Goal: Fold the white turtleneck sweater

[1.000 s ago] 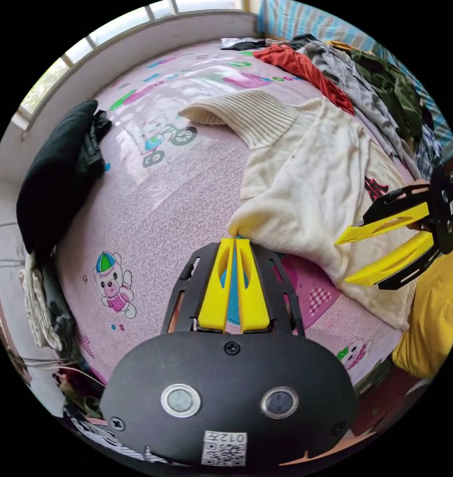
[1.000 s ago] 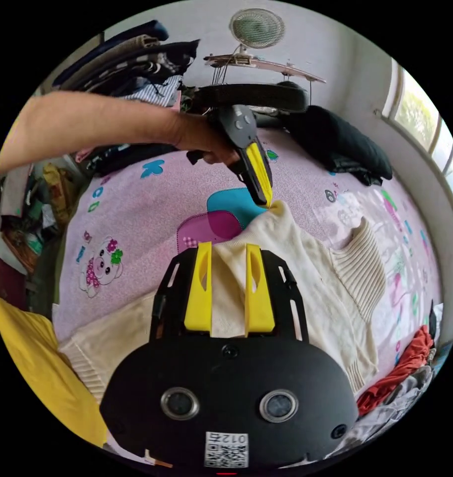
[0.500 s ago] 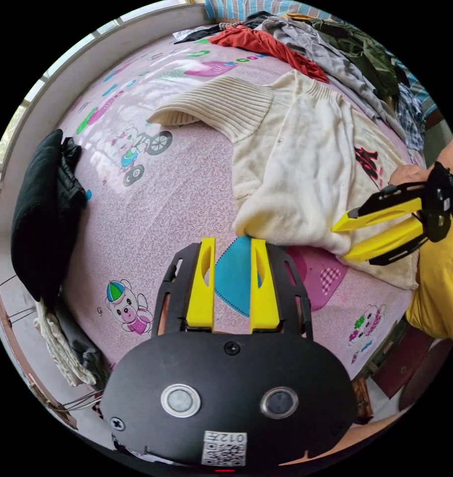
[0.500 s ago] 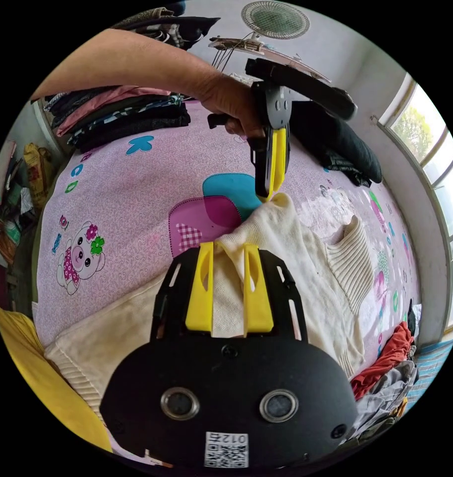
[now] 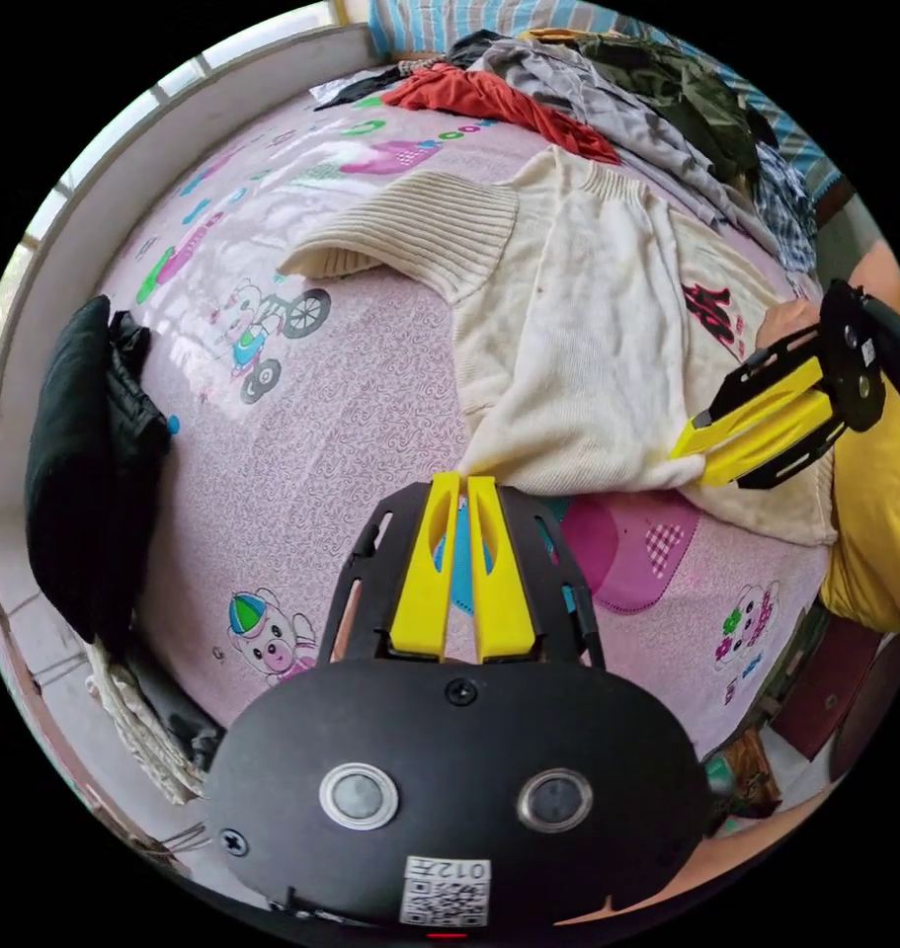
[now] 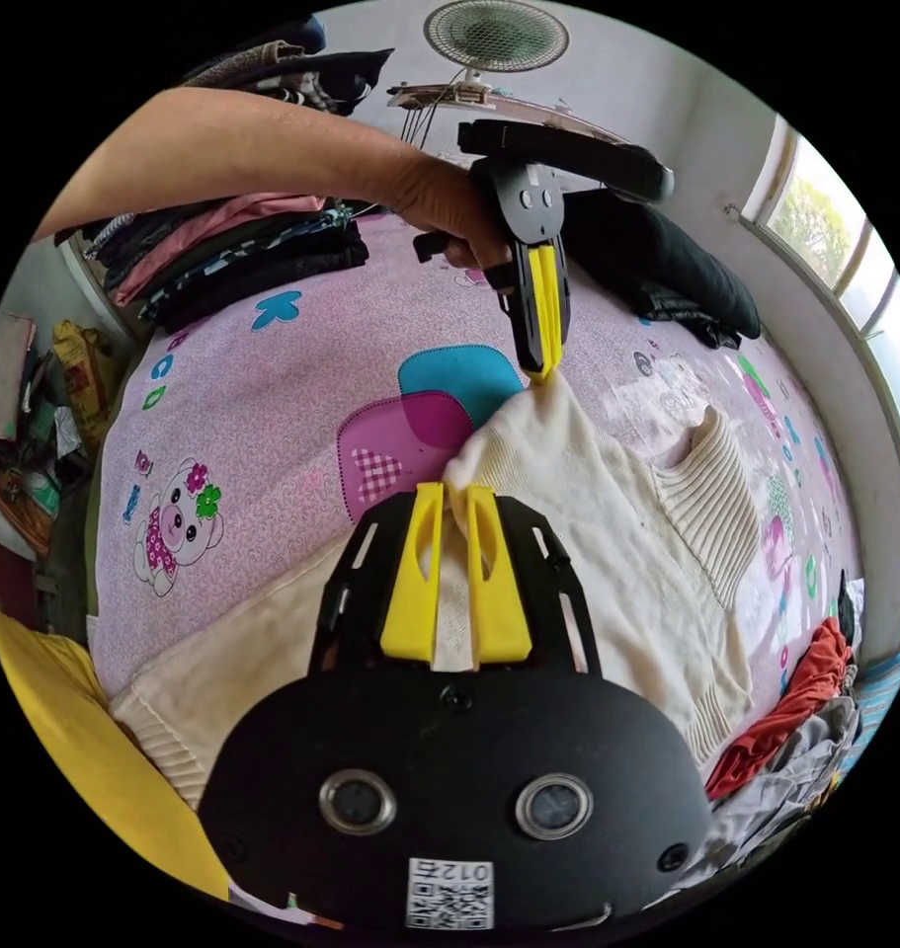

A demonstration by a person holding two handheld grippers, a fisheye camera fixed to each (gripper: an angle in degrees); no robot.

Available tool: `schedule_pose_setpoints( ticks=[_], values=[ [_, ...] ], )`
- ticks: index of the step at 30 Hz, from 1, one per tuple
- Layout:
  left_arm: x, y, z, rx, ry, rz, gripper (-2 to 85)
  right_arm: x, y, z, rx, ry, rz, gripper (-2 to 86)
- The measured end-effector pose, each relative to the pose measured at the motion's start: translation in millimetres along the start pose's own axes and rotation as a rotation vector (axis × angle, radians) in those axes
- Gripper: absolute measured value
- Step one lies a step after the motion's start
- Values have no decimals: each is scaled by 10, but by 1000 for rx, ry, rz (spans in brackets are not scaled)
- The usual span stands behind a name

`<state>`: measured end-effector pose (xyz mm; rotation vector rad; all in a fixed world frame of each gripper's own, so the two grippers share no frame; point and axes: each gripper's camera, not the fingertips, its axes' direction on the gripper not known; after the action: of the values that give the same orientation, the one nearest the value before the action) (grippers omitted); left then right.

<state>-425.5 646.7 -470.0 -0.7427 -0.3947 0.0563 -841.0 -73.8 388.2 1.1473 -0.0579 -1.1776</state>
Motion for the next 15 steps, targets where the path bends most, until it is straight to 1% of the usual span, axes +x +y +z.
schedule_pose_setpoints(
  ticks=[2, 4, 7, 9, 11, 12, 13, 14, 15],
  values=[
    [-9, -20, 57, -50, -43, 133, 5, 48, 31, -11, -10, -36, -19, 31],
    [110, -50, 185, -139, -162, 398, 3, 92, 41, -16, -13, -61, -29, 28],
    [119, 7, 499, -270, -300, 627, 1, 143, 28, -13, -18, -78, -38, 25],
    [-23, 71, 676, -281, -330, 651, 1, 166, -4, -13, -16, -83, -35, 23],
    [-213, 172, 884, -277, -296, 626, 1, 194, -73, 73, -71, -118, -21, 23],
    [-393, 262, 1042, -293, -226, 570, 1, 207, -84, 110, -91, -130, -8, 23],
    [-654, 376, 1187, -316, -101, 465, 2, 253, -89, 145, -101, -153, 31, 23],
    [-814, 451, 1250, -320, -20, 410, 3, 309, -84, 132, -95, -173, 77, 24],
    [-1188, 645, 1343, -299, 148, 284, 5, 330, -82, 125, -97, -184, 94, 25]
  ],
)
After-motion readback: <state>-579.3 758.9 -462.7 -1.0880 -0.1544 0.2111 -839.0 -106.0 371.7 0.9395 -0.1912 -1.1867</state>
